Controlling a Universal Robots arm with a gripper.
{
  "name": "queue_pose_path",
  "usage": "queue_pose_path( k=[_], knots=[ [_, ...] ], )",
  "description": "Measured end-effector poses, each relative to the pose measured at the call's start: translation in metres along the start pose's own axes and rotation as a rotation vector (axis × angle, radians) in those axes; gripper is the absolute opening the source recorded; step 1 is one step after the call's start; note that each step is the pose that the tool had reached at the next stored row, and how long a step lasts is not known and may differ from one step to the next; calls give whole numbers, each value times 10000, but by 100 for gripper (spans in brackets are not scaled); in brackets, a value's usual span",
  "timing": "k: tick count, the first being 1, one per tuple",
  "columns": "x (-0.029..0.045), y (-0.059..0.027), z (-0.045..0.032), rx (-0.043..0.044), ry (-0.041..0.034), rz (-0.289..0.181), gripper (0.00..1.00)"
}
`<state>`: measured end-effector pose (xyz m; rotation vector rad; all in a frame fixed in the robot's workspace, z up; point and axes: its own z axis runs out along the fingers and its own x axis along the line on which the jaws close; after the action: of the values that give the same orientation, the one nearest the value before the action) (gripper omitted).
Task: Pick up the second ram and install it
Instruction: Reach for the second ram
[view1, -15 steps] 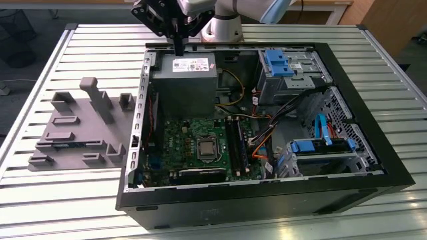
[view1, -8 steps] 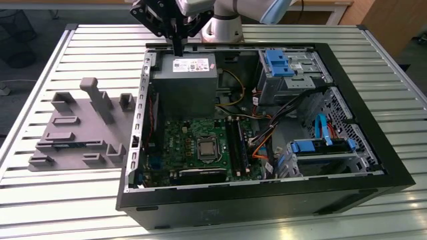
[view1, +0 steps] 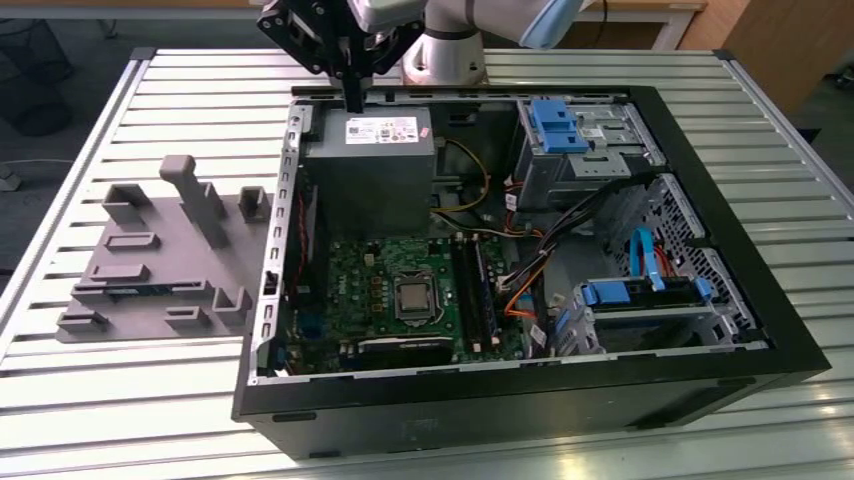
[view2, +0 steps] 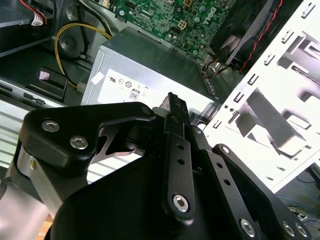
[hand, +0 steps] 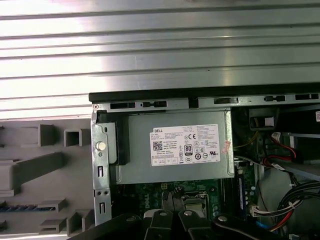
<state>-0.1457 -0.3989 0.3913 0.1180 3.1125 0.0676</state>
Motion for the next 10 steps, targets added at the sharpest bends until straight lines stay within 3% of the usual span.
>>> queue_pose_path(
  k=[10],
  knots=[
    [21,-2,2,0,0,0,11]
  ],
)
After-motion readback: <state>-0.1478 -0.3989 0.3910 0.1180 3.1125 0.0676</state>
